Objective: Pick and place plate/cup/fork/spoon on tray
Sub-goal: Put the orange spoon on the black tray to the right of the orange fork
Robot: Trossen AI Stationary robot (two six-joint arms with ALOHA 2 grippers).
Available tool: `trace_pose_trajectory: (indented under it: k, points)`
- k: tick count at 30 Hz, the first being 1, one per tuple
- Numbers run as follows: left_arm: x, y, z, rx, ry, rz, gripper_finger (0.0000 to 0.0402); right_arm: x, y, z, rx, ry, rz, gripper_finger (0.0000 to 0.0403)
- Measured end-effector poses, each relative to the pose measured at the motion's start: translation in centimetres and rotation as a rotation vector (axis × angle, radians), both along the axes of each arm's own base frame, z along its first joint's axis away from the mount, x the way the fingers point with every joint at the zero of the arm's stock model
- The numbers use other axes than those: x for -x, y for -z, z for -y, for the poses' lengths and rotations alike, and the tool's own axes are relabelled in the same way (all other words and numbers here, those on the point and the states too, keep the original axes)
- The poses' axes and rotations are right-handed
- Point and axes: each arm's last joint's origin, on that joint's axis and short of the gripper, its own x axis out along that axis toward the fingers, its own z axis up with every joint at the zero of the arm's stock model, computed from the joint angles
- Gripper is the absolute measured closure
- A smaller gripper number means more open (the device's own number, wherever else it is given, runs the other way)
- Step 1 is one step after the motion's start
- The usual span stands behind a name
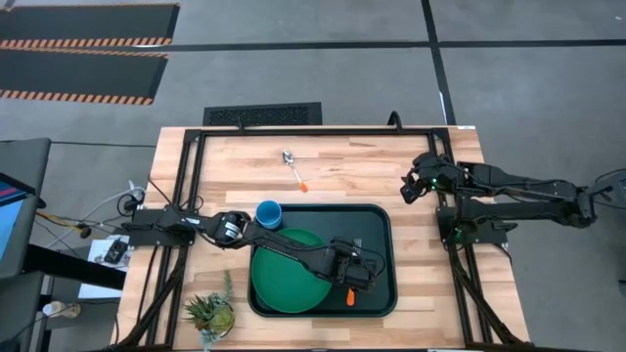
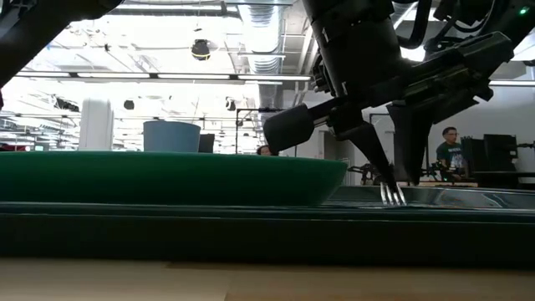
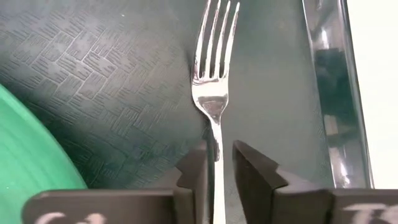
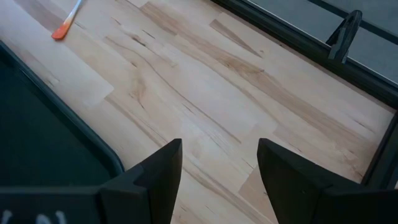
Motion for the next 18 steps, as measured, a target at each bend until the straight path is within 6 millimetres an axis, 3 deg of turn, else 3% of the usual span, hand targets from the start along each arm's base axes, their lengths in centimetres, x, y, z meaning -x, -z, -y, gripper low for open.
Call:
trace_pose_trajectory:
  k: [10,18]
  points:
    - [-0.1,-0.4,0.0,-0.004,0.033,0.006,0.0284,0.0,0.0,0.0,0.0,0.0,0.0,0.017]
    - [0.9,-5.9,-0.6,-0.056,0.213,0.044,0.0283,0.0,0.0,0.0,0.0,0.0,0.0,0.017]
